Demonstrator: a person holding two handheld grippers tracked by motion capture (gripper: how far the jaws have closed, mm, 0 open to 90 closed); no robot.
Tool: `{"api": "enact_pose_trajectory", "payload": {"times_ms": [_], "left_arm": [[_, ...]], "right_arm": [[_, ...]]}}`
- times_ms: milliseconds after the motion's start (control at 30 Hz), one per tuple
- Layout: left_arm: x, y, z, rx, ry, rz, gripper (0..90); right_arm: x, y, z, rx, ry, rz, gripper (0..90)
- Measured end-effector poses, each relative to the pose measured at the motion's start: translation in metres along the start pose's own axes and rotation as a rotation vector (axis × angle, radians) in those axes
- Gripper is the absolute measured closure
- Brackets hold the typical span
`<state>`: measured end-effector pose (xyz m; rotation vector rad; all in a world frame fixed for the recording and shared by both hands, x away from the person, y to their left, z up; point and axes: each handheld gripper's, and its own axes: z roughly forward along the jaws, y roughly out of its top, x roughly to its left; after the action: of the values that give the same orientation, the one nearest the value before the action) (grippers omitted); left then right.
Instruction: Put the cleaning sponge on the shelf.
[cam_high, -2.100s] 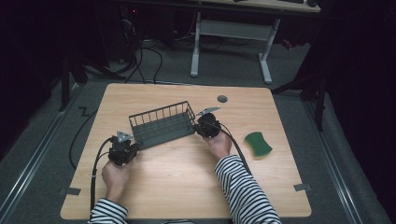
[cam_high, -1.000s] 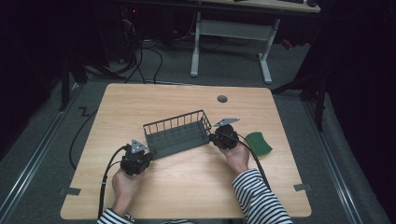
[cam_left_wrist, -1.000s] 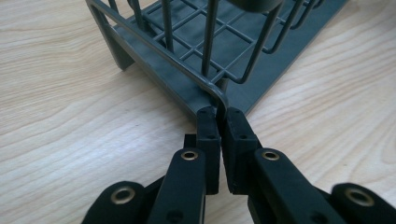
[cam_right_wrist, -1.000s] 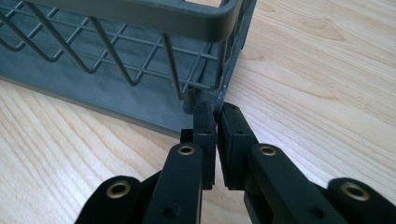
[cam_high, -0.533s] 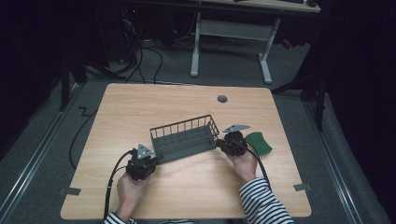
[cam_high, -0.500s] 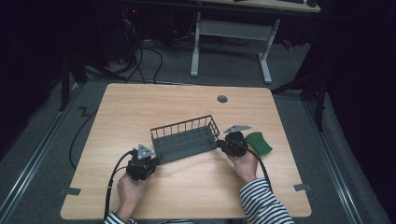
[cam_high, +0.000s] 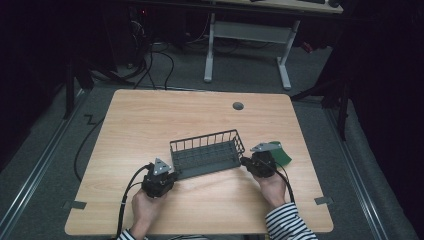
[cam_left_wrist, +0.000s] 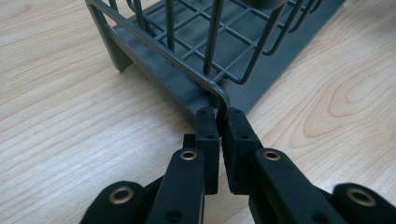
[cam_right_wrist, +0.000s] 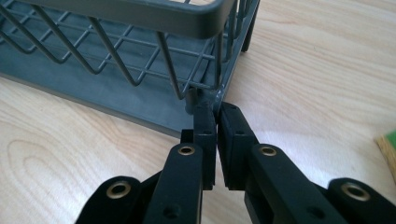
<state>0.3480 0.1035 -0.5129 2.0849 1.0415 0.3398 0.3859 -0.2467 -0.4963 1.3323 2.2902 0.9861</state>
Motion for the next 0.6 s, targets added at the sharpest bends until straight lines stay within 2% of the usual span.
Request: {"api": "enact_pose_trajectory", "payload": {"times_ms": [33, 367, 567, 600], "left_arm": [[-0.004, -0.001, 0.000, -0.005, -0.008, 0.000, 85.5], [-0.012, -0.003, 0.000, -0.008, -0.033, 0.006, 85.1], [-0.012, -0.004, 0.001, -0.016, -0.038, 0.007, 84.7], [-0.011, -0.004, 0.000, -0.017, -0.046, 0.006, 84.2]], "right_arm": [[-0.001, -0.004, -0.003, -0.004, 0.001, 0.011, 86.5], [-0.003, -0.019, -0.014, -0.020, -0.006, 0.019, 86.5], [-0.004, -0.022, -0.015, -0.004, -0.007, 0.027, 86.3], [-0.005, -0.023, -0.016, -0.009, -0.008, 0.039, 83.7]]}}
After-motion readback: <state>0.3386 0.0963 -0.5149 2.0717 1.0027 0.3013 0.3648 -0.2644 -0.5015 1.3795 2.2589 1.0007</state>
